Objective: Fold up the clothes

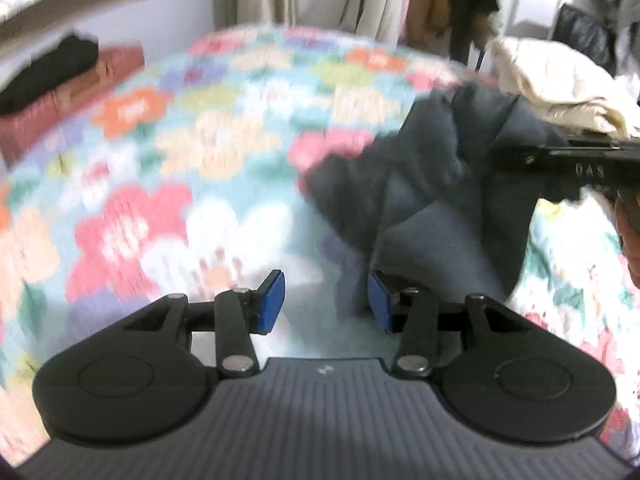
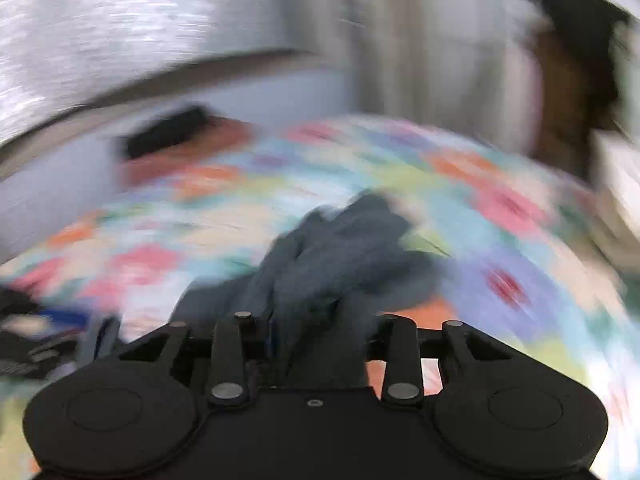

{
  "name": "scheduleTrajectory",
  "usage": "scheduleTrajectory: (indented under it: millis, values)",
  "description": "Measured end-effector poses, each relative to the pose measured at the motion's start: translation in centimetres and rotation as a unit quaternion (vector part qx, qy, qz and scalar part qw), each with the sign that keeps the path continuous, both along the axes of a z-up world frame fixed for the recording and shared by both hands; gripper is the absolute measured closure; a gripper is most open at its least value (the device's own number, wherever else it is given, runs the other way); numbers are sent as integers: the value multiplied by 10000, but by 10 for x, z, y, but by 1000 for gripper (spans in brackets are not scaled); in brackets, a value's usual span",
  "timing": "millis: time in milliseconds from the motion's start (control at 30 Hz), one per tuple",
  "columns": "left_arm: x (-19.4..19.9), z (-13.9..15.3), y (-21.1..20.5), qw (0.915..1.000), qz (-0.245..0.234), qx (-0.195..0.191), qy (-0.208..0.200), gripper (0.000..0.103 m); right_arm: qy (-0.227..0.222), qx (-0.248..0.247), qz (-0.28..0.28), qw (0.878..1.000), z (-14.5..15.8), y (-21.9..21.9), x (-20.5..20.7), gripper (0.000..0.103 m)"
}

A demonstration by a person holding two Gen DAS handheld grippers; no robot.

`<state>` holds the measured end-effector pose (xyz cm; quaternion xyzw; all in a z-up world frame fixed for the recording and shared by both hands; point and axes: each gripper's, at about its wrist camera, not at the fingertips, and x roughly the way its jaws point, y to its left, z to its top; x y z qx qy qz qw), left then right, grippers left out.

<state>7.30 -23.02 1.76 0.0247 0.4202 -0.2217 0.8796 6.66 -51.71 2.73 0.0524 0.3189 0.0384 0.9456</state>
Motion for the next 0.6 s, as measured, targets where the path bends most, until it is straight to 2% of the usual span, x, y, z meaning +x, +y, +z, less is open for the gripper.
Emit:
scheduleTrajectory:
  millis: [67, 100, 133, 300, 333, 433, 500, 600]
  values:
    - [-2, -13, -2, 9994, 1, -233, 248, 58, 269, 381, -647, 9968, -21, -32, -9, 60]
    - [-4, -19, -5, 9987, -31, -357, 354, 58, 309, 552, -800, 9948, -28, -43, -17, 60]
    - [-4, -24, -8, 9980, -85, -456, 428, 57, 321, 727, -885, 9929, -33, -52, -26, 60]
    - [-3, -40, -28, 9955, -103, -783, 526, 39, 347, 1560, -1008, 9820, -53, -73, -67, 60]
    - [0, -43, -31, 9943, -62, -894, 577, 38, 360, 1689, -1004, 9798, -56, -74, -72, 60]
    - [17, -52, -39, 9898, 47, -1189, 790, 37, 331, 1672, -880, 9814, -57, -63, -74, 58]
    - [24, -56, -46, 9880, 72, -1279, 858, 37, 327, 1533, -803, 9844, -58, -56, -70, 53]
    - [25, -57, -56, 9908, 39, -1090, 805, 37, 489, 1560, -806, 9833, -65, -49, -60, 51]
